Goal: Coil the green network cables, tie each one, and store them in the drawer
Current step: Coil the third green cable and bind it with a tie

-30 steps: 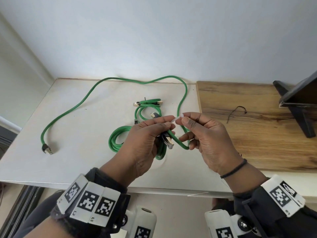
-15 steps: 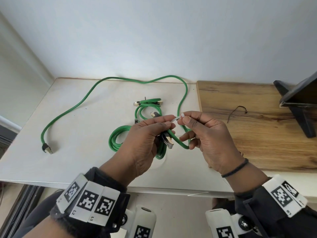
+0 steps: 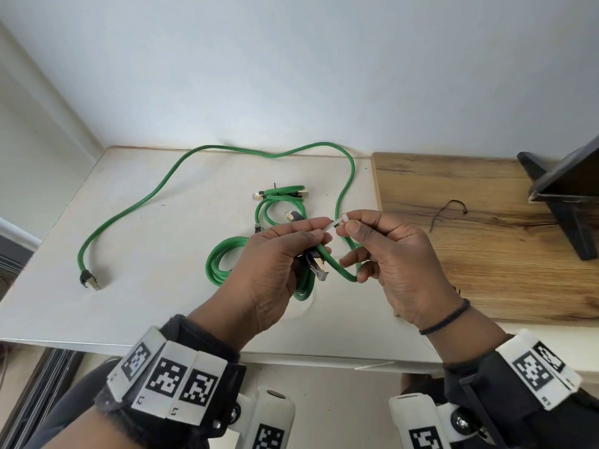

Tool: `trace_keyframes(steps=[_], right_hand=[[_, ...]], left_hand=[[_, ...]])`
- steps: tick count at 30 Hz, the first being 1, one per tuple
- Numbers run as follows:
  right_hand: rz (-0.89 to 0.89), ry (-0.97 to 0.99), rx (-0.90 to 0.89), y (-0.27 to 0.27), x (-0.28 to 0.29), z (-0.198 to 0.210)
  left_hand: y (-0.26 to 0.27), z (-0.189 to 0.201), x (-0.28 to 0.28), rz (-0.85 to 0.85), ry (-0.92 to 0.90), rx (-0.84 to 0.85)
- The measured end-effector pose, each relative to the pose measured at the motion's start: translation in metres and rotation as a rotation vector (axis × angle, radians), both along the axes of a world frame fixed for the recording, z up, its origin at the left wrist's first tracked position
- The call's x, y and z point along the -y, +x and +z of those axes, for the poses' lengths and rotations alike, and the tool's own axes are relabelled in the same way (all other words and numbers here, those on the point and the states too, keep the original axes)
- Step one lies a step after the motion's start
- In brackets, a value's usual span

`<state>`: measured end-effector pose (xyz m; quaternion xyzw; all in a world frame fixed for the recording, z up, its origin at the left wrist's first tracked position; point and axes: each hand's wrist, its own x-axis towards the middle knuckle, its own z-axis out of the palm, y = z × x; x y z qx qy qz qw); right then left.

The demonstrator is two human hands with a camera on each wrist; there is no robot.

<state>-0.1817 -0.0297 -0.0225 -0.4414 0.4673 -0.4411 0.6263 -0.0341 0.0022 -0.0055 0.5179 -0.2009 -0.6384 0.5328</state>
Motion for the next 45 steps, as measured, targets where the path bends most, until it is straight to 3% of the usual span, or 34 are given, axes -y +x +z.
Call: trace_keyframes(steps=[25,45], right_hand=[[0.003,-0.098,-0.138,-0.0042,0.0013,-0.0012],[0.032,-0.054,-0.077,-0.0063,0.0016,-0.0011]], left_hand=[[0.0023,-0.0015,0.0011,-0.025,0.015,0.046],[0.0015,-0.0008,0.0005,-0.024,0.026,0.012]])
